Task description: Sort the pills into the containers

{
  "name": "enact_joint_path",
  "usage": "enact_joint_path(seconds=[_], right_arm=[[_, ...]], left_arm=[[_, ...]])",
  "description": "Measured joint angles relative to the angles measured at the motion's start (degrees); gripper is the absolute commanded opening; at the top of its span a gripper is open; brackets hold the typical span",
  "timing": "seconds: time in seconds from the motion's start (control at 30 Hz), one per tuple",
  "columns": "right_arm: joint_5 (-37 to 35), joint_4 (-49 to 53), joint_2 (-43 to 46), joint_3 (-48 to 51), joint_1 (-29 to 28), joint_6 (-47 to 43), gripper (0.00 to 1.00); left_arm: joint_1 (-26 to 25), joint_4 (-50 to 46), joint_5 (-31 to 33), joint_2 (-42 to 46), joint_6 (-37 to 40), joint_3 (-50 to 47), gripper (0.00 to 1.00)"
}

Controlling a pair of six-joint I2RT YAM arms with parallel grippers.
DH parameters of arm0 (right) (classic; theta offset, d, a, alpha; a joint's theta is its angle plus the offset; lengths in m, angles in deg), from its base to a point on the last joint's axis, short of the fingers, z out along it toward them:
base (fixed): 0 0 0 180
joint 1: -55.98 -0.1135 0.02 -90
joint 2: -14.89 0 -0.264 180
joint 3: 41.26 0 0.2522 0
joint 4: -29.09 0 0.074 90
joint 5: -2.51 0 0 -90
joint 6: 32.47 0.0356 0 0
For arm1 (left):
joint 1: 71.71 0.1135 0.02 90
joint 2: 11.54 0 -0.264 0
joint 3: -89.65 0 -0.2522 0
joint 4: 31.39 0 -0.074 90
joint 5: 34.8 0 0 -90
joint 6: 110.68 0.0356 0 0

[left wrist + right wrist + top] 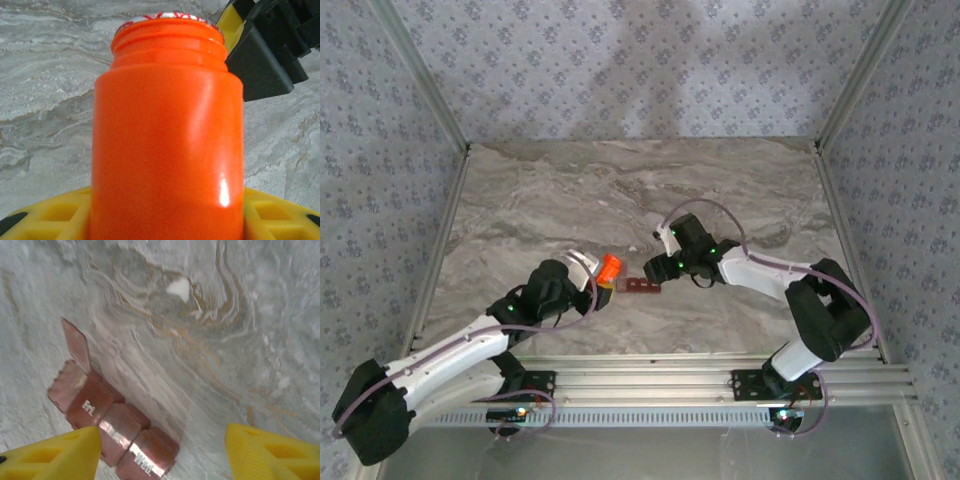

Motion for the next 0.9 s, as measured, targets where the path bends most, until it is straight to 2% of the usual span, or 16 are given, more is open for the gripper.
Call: enact_joint_path(seconds=[0.37,0.9], right_arm=[[-0.1,3.6,-3.9,-2.2,-0.1,-0.5,0.67],[-0.4,5.6,-6.5,-3.9,-0.4,-1.1,0.64]], left_arm=[[-1.5,-2.5,2.2,0.1,-2.8,-1.7,0.0],[-3.1,-2.1,3.0,-8.9,-3.8,-1.1,0.0]])
